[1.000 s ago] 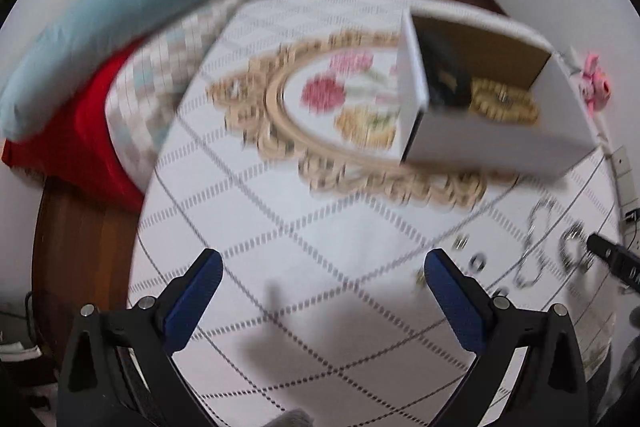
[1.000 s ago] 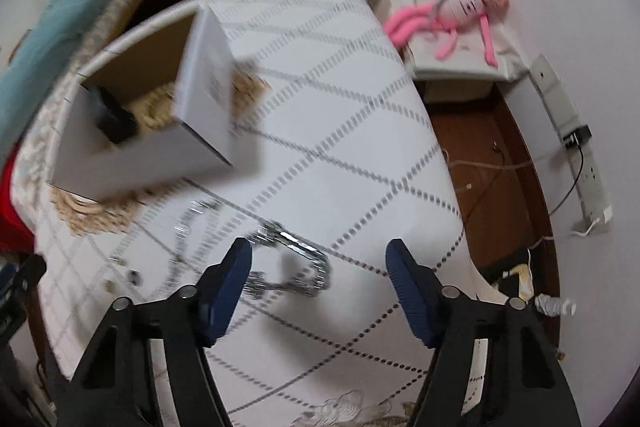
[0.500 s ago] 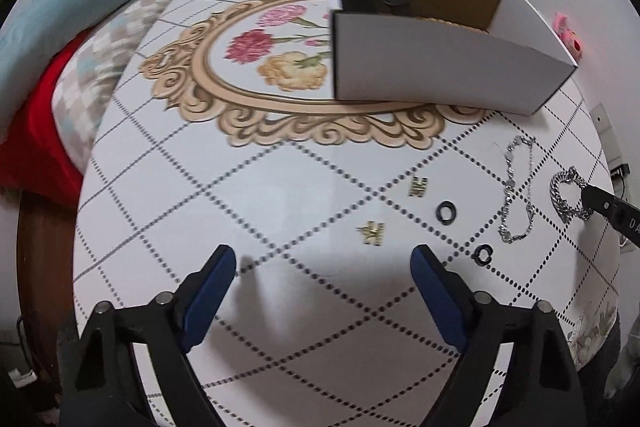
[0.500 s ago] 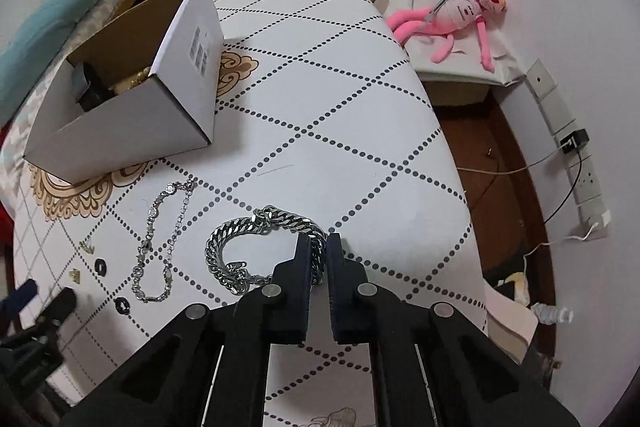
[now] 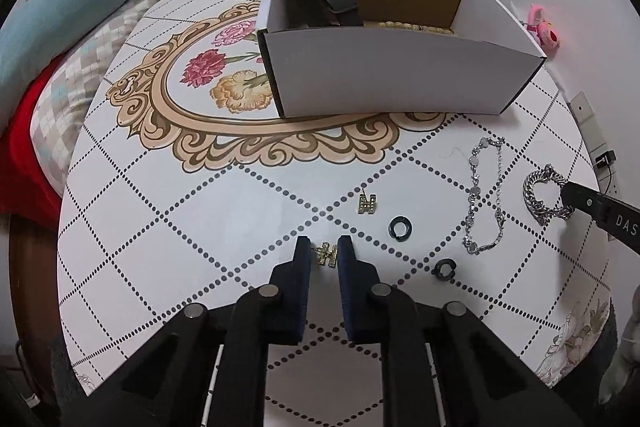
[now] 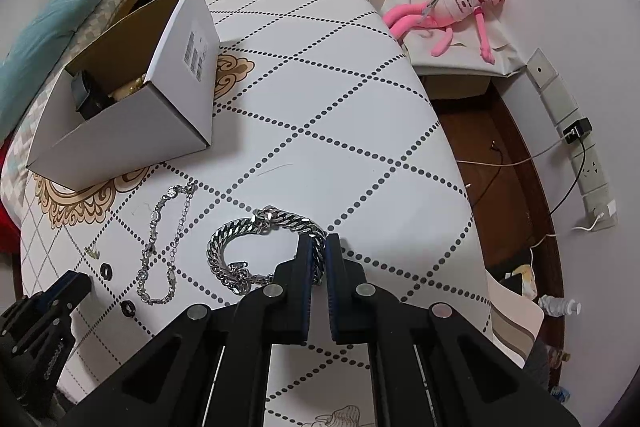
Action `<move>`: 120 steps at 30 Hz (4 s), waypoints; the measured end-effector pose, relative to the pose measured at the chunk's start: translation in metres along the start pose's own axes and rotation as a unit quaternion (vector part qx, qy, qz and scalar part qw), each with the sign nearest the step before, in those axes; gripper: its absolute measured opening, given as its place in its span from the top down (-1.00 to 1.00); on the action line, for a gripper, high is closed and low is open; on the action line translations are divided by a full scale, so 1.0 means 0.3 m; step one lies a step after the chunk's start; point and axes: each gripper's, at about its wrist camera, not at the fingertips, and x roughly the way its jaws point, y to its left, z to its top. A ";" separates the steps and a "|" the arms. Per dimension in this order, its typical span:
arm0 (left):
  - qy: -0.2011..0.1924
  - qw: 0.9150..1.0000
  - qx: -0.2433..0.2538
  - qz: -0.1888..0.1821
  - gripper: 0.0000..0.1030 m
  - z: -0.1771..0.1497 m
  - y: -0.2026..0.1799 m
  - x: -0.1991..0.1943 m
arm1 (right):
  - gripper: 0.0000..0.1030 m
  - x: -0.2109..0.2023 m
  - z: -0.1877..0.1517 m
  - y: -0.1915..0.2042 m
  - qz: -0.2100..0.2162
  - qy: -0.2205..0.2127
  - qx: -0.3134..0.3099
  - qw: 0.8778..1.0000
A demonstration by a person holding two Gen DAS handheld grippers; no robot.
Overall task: Organize jewelry
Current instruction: 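Carry the chain bracelet and gold charm into the box and release both, then grasp the silver chain necklace with the right gripper while the left gripper grasps the other gold charm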
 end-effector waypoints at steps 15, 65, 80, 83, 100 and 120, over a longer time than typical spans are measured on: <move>-0.012 0.999 -0.018 -0.032 0.91 0.016 0.043 -0.064 | 0.92 -0.113 -0.010 0.024 0.068 -0.012 0.002 0.998; -0.045 0.998 -0.053 0.013 -1.00 0.494 0.173 -0.151 | -0.17 -0.123 0.433 0.340 0.084 0.026 -0.129 0.988; -0.083 0.994 -0.049 0.041 -1.00 0.467 0.165 -0.222 | -0.94 -0.170 0.391 0.301 -0.004 -0.033 -0.123 0.992; -0.097 0.993 -0.052 0.038 -1.00 0.448 0.163 -0.271 | -0.94 -0.236 0.372 0.285 0.014 -0.050 -0.107 0.993; 0.006 0.994 -0.069 0.084 -1.00 0.118 0.206 0.009 | -0.26 0.014 0.095 0.168 0.085 0.020 -0.023 0.996; -0.005 0.998 -0.047 0.041 -0.99 0.096 0.133 0.015 | 0.97 -0.026 0.066 0.146 0.090 -0.030 -0.005 0.996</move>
